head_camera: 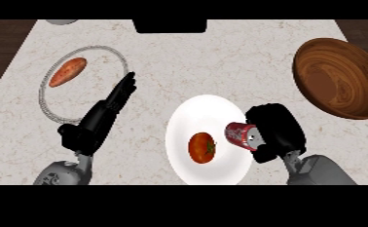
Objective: Pick the can from the plate and place it in the bowl
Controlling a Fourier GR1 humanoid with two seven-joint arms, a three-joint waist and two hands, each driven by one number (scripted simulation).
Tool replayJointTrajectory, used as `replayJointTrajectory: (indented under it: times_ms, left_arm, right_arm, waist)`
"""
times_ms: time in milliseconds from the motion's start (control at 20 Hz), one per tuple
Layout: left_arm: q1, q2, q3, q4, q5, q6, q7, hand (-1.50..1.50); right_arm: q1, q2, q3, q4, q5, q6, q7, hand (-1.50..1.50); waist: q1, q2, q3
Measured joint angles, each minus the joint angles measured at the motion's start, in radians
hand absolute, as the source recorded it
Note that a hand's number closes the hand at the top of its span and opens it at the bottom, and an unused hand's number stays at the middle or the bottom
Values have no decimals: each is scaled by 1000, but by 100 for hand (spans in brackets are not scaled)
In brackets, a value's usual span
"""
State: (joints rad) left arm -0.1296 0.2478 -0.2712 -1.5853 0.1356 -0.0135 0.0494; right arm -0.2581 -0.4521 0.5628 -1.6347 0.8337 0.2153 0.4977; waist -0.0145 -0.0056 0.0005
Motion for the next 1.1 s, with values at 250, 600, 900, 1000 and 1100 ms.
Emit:
replayJointTrajectory:
  times_ms: [250, 600, 900, 1000, 1100]
  left_arm:
    - [-9, -14, 4, 4, -9, 6, 7, 0]
    - [2, -14, 12, -10, -9, -6, 10, 0]
    - [-1, -37, 11, -18, -25, -23, 25, 0]
    - [-8, -34, 27, -4, -24, -41, 15, 0]
    - [-1, -43, 19, -9, -39, -37, 10, 0]
  right_arm:
    - [27, -86, -115, -133, 2, -108, -82, 150]
    - [47, -85, -348, -313, -180, -170, -107, 150]
    - [13, -93, -523, -252, -260, -144, -139, 150]
    - [-10, -112, -558, -198, -246, -136, -165, 150]
    - [-24, -131, -592, -125, -219, -160, -214, 150]
  waist:
    - [-4, 1, 0]
    - [-2, 1, 0]
    - [11, 4, -1]
    - [14, 5, -1]
    - [17, 6, 0]
